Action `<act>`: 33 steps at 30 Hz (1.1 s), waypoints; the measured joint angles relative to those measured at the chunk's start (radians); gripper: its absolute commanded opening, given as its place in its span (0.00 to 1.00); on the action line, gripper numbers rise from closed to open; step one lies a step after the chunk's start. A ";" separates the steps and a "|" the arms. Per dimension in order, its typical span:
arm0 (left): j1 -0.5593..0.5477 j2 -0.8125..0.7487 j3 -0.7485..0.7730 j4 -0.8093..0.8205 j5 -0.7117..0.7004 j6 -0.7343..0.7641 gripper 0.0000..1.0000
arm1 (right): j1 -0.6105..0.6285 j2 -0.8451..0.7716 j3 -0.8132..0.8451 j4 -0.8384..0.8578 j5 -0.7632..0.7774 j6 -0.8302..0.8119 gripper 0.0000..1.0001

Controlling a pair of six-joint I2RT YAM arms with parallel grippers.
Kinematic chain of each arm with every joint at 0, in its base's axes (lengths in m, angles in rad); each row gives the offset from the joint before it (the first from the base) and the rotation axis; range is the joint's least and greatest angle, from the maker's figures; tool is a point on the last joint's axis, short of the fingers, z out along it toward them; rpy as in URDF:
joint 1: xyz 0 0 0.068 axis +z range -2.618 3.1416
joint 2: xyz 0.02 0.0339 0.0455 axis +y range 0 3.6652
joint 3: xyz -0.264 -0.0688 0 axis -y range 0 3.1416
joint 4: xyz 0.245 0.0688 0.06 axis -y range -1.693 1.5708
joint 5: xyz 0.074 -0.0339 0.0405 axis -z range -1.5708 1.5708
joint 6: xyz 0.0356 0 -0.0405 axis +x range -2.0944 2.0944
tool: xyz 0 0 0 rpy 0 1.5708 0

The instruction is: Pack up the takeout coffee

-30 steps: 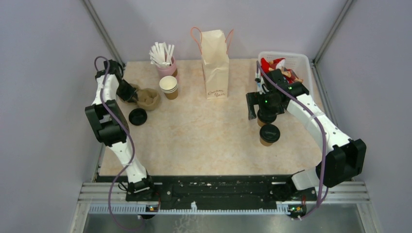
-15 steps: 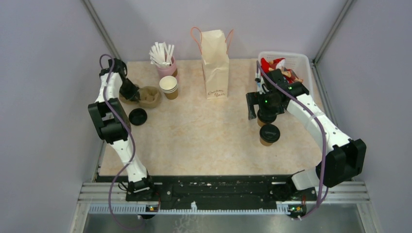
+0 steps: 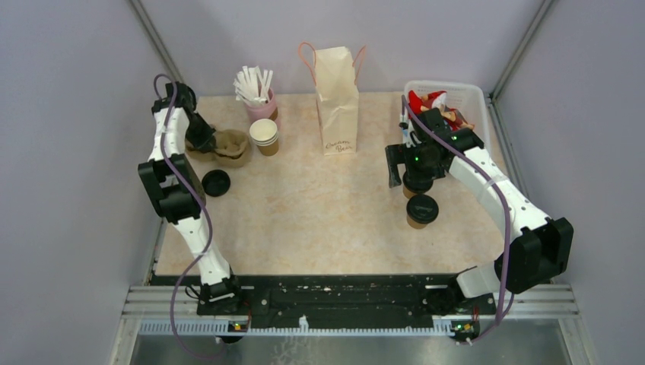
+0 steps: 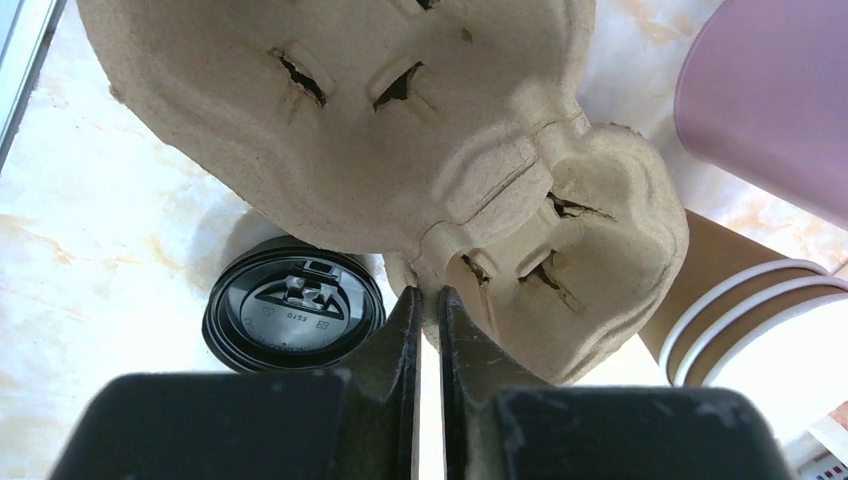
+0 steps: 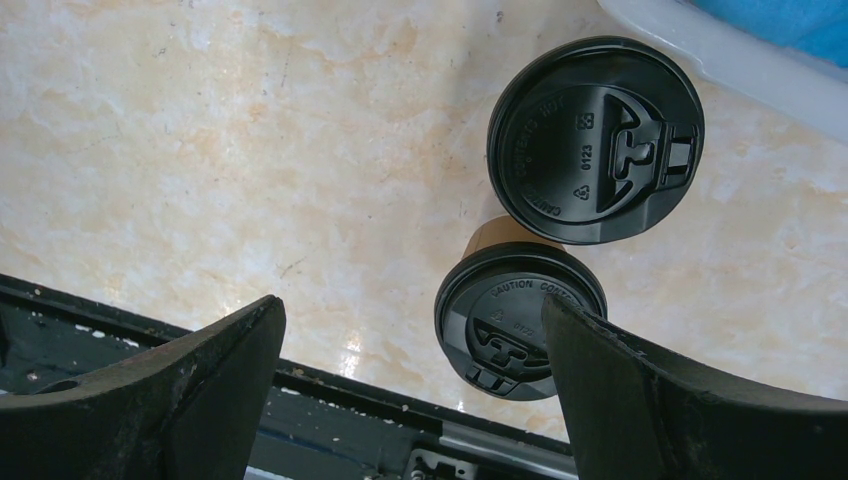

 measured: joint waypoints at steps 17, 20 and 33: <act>0.007 0.076 0.059 -0.064 0.044 0.026 0.21 | 0.000 0.000 0.000 0.000 0.002 0.000 0.99; 0.007 0.080 0.059 -0.066 0.044 0.026 0.24 | 0.000 0.000 0.000 0.000 0.002 0.000 0.99; 0.007 0.080 0.061 -0.077 0.051 0.035 0.14 | 0.000 0.000 0.000 0.000 0.003 -0.005 0.99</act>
